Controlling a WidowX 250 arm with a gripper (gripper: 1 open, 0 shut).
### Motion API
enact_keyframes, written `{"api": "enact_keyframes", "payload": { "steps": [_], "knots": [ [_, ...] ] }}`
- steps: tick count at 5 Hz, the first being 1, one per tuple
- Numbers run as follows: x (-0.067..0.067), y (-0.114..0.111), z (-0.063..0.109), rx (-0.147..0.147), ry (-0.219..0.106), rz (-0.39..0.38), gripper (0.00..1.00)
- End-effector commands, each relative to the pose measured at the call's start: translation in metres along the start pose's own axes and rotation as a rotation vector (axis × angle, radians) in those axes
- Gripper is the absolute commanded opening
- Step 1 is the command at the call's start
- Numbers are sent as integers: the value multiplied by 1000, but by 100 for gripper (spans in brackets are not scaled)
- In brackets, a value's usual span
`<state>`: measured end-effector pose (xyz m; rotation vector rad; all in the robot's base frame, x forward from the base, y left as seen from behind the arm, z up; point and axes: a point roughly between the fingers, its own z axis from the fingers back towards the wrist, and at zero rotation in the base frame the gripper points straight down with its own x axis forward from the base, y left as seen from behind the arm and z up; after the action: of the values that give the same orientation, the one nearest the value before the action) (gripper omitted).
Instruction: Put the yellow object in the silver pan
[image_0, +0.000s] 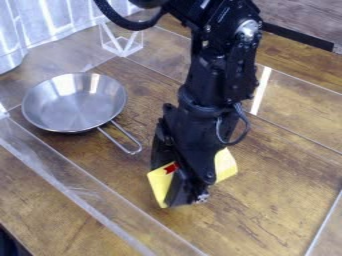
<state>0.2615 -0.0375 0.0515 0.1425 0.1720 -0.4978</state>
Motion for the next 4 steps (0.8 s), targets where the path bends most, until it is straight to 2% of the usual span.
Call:
{"api": "enact_keyframes", "payload": {
  "steps": [1,3,4],
  "knots": [
    [8,5,29,42,-96,3,0],
    [16,17,37,84,-115,27,0],
    [19,24,47,111,-143,48,0]
  ]
}}
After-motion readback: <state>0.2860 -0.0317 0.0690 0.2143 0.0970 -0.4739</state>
